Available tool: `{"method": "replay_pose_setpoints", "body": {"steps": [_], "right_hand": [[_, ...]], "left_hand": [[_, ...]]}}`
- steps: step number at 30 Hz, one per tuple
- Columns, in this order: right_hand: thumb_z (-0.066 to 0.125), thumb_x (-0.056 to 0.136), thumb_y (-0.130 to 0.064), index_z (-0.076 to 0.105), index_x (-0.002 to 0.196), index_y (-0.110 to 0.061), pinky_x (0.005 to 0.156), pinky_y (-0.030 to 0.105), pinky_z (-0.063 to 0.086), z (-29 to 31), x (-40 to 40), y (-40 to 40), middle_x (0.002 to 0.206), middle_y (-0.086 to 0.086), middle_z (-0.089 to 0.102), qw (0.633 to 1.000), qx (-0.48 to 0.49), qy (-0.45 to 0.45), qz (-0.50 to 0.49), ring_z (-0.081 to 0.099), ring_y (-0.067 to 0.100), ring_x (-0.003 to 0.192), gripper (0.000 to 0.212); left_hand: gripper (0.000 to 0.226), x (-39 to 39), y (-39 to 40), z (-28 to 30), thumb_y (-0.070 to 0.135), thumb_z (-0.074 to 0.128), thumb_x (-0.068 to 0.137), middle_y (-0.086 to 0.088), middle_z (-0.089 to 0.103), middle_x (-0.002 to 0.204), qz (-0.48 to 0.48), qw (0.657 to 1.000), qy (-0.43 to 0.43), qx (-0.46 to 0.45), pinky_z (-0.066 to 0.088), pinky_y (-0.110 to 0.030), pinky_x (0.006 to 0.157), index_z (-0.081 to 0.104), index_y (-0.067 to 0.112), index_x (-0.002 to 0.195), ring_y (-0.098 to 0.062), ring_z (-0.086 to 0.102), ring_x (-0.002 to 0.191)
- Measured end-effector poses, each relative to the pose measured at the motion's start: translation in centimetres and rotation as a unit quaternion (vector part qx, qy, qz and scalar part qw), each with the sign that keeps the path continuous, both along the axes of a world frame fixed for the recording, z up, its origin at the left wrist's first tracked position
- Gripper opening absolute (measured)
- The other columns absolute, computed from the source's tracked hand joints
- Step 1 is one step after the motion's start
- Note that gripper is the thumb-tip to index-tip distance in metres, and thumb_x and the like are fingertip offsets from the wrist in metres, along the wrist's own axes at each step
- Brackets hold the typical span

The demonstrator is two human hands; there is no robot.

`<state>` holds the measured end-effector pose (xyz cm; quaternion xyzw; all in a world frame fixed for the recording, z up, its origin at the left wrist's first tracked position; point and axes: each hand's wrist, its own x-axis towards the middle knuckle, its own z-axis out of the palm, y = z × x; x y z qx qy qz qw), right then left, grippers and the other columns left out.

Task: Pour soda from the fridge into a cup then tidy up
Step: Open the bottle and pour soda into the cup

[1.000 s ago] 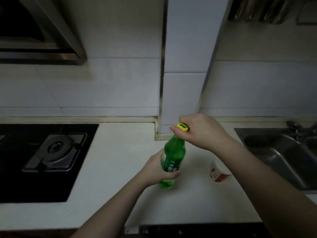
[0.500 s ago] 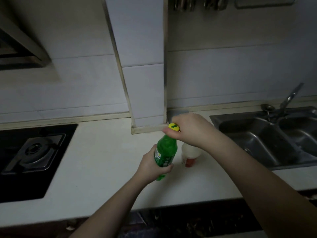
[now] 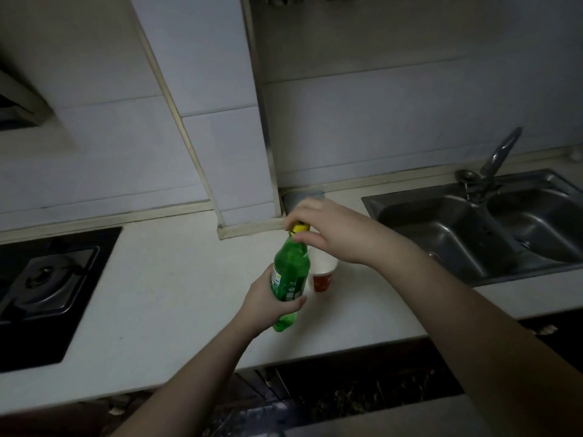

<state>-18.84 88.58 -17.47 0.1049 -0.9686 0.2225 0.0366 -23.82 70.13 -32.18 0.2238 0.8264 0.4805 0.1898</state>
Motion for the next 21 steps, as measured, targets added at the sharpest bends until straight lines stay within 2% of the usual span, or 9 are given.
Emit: {"method": "replay_pose_setpoints", "body": {"steps": [4, 6, 8, 10, 12, 14, 16, 18, 21], "right_hand": [[0.055, 0.094, -0.029, 0.059, 0.096, -0.015, 0.085, 0.046, 0.044, -1.9, -1.1, -0.8, 0.097, -0.004, 0.051, 0.996, -0.047, 0.072, -0.031, 0.047, 0.017, 0.096, 0.014], [0.054, 0.095, -0.024, 0.058, 0.107, -0.017, 0.088, 0.038, 0.044, -2.1, -1.3, -1.1, 0.103, -0.004, 0.051, 0.993, -0.081, 0.068, -0.049, 0.046, 0.011, 0.097, 0.014], [0.055, 0.095, -0.027, 0.052, 0.124, -0.023, 0.090, 0.029, 0.041, -1.8, -1.5, -0.9, 0.118, -0.003, 0.048, 0.991, -0.111, 0.021, -0.073, 0.045, 0.005, 0.103, 0.030], [0.057, 0.092, -0.041, 0.050, 0.127, -0.022, 0.088, 0.031, 0.043, -1.6, -2.0, -0.5, 0.122, 0.000, 0.047, 0.992, -0.057, -0.012, -0.114, 0.050, 0.011, 0.104, 0.040], [0.055, 0.088, -0.052, 0.056, 0.116, -0.019, 0.078, 0.031, 0.043, -1.4, -2.6, -0.2, 0.110, 0.001, 0.054, 0.986, 0.044, -0.036, -0.154, 0.053, 0.016, 0.096, 0.044], [0.055, 0.087, -0.055, 0.059, 0.108, -0.019, 0.067, 0.030, 0.040, -1.4, -3.0, -0.2, 0.094, -0.001, 0.059, 0.982, 0.076, -0.053, -0.168, 0.054, 0.017, 0.087, 0.042], [0.057, 0.089, -0.049, 0.059, 0.110, -0.021, 0.066, 0.029, 0.036, -1.5, -3.3, -0.3, 0.091, -0.002, 0.056, 0.984, 0.054, -0.067, -0.159, 0.053, 0.017, 0.086, 0.035], [0.058, 0.092, -0.036, 0.057, 0.116, -0.023, 0.071, 0.027, 0.033, -1.7, -3.4, -0.3, 0.102, -0.002, 0.053, 0.988, 0.030, -0.081, -0.131, 0.048, 0.014, 0.091, 0.028], [0.059, 0.092, -0.023, 0.056, 0.115, -0.027, 0.077, 0.026, 0.036, -2.4, -3.5, 0.0, 0.107, -0.008, 0.048, 0.993, -0.001, -0.068, -0.096, 0.047, 0.010, 0.094, 0.024]], "left_hand": [[0.060, -0.8, 0.1, -0.6, 0.036, 0.086, 0.060, 0.014, 0.069, 0.099, -0.010, 1.000, -0.003, -0.014, 0.055, -0.033, 0.082, 0.055, 0.037, 0.112, 0.000, 0.065, 0.090], [0.059, -1.3, 0.1, -0.8, 0.036, 0.086, 0.061, 0.013, 0.069, 0.097, -0.018, 1.000, 0.005, -0.022, 0.055, -0.032, 0.081, 0.056, 0.035, 0.111, 0.000, 0.064, 0.089], [0.057, -1.9, -0.1, -1.3, 0.036, 0.086, 0.061, 0.012, 0.069, 0.097, -0.024, 0.999, 0.006, -0.025, 0.055, -0.031, 0.080, 0.056, 0.035, 0.110, 0.000, 0.064, 0.088], [0.057, -2.5, -0.2, -1.7, 0.037, 0.086, 0.061, 0.012, 0.069, 0.096, -0.033, 0.999, 0.003, -0.028, 0.056, -0.033, 0.080, 0.056, 0.035, 0.108, -0.002, 0.065, 0.088], [0.057, -3.2, -0.2, -2.3, 0.036, 0.086, 0.060, 0.012, 0.070, 0.096, -0.041, 0.999, 0.000, -0.027, 0.056, -0.034, 0.080, 0.056, 0.035, 0.108, -0.003, 0.066, 0.088], [0.059, -3.9, -0.2, -2.6, 0.035, 0.086, 0.061, 0.012, 0.069, 0.097, -0.050, 0.998, 0.003, -0.029, 0.055, -0.029, 0.078, 0.056, 0.034, 0.111, 0.000, 0.065, 0.087], [0.061, -4.5, -0.1, -2.9, 0.034, 0.087, 0.062, 0.012, 0.069, 0.098, -0.059, 0.998, 0.007, -0.031, 0.052, -0.024, 0.076, 0.055, 0.033, 0.114, 0.002, 0.064, 0.087], [0.062, -5.0, -0.1, -3.3, 0.035, 0.086, 0.062, 0.012, 0.069, 0.098, -0.064, 0.997, 0.009, -0.037, 0.052, -0.023, 0.075, 0.055, 0.032, 0.115, -0.001, 0.064, 0.088], [0.063, -5.6, -0.2, -3.7, 0.034, 0.086, 0.062, 0.011, 0.069, 0.100, -0.067, 0.997, 0.010, -0.044, 0.053, -0.024, 0.076, 0.055, 0.031, 0.117, -0.002, 0.064, 0.089]]}}
